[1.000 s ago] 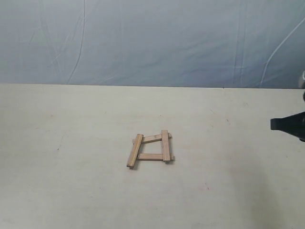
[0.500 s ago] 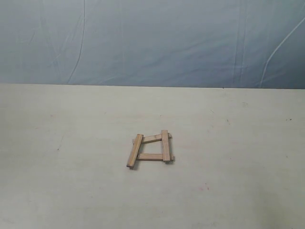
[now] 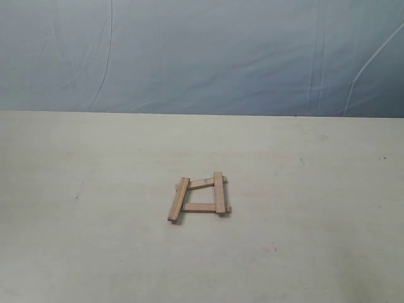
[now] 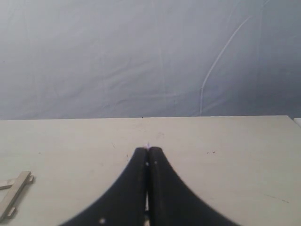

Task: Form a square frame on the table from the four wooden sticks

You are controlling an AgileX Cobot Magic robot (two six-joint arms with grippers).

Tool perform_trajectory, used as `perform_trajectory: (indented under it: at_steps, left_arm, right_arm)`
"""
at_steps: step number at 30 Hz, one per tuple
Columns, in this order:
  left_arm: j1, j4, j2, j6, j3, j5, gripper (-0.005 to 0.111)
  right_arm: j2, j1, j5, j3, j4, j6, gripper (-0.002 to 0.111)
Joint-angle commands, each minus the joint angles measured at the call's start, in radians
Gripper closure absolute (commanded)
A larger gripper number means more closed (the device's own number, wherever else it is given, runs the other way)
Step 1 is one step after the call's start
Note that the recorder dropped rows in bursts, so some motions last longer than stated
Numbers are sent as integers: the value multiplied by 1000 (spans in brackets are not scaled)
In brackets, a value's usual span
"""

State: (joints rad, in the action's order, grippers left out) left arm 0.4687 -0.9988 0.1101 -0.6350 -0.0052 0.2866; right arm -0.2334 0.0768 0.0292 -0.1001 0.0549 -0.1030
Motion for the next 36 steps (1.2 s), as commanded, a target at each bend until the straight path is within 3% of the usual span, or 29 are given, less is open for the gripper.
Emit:
perform_trajectory:
  at_steps: [1, 6, 12, 15, 18, 19, 24, 27, 31, 36]
  left_arm:
    - [0, -5, -5, -3, 5, -2, 107]
    - [0, 24, -5, -1, 5, 58, 107]
    - [0, 55, -5, -7, 5, -2, 107]
    - [-12, 399, -5, 196, 5, -6, 107]
    - [-92, 765, -5, 520, 5, -15, 107]
    - [-136, 817, -5, 578, 5, -31, 107]
    - [-405, 859, -5, 665, 5, -225, 107]
    - [-505, 874, -5, 665, 5, -328, 107]
    - [-519, 941, -48, 665, 5, -436, 107]
    - [-503, 964, -110, 665, 5, -526, 107]
  right_arm:
    - [7, -6, -9, 4, 2, -1, 109]
    - [7, -6, -9, 4, 2, -1, 109]
    - [7, -6, -9, 4, 2, -1, 109]
    - [7, -6, -9, 4, 2, -1, 109]
    - [7, -6, -9, 4, 2, -1, 109]
    - [7, -6, -9, 4, 2, -1, 109]
    - [105, -6, -7, 5, 2, -1, 109]
    - [196, -6, -7, 5, -1, -1, 109]
    - [233, -6, -3, 5, -1, -1, 109]
    - [233, -6, 191, 6, -2, -1, 109]
